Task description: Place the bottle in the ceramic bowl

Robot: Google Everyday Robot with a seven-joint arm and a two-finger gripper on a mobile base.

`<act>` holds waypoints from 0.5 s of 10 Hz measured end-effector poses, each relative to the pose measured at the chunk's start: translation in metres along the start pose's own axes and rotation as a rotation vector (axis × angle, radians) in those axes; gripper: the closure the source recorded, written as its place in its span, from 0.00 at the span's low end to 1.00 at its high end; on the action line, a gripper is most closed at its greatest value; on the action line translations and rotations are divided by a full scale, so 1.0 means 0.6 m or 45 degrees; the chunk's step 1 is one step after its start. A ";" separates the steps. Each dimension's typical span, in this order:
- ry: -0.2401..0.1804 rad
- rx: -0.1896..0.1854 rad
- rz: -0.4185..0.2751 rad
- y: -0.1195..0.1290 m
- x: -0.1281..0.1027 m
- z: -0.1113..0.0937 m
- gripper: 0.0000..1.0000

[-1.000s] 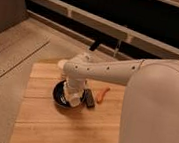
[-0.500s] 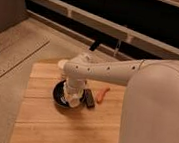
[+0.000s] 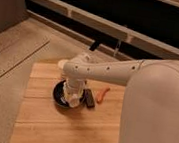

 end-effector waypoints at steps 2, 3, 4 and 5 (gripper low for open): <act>0.000 0.000 0.000 0.000 0.000 0.000 0.75; 0.000 0.000 0.001 0.000 0.000 0.000 0.66; 0.000 0.000 0.001 0.000 0.000 0.000 0.60; 0.000 0.000 0.001 -0.001 0.000 0.000 0.50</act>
